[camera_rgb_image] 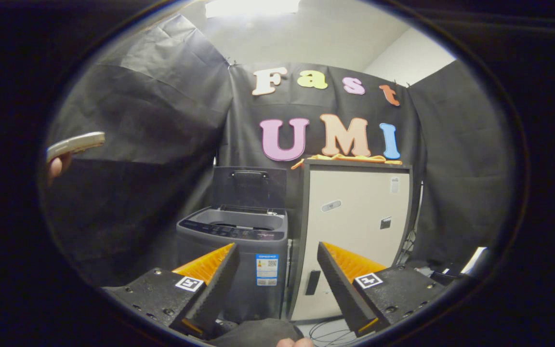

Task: Put the clothes into the washing machine and then close the washing machine lid.

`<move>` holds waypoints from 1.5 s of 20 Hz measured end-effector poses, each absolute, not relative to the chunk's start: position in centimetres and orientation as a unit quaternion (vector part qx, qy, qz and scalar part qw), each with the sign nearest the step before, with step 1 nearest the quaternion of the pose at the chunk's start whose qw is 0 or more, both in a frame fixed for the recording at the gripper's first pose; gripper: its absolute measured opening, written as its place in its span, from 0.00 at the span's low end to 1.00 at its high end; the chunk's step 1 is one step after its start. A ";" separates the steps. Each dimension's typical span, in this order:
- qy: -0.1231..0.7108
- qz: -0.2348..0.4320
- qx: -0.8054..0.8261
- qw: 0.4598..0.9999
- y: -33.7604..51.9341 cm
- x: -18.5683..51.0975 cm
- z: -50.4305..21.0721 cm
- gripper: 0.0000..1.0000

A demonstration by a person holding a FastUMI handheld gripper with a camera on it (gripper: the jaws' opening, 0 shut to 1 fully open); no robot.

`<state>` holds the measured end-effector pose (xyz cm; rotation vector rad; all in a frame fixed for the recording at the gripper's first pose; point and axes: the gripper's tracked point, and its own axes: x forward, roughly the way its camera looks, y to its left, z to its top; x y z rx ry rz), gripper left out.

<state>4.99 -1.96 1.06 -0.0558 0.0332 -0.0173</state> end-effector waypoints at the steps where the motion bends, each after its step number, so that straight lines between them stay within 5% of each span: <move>1: 0.018 -0.011 -0.029 0.999 -2.2 5.5 1.1 0.98; 18: 0.043 -0.017 -0.042 0.998 -5.4 16.3 2.5 0.98; 30: -0.002 -0.032 -0.052 0.998 -10.8 23.5 12.8 0.98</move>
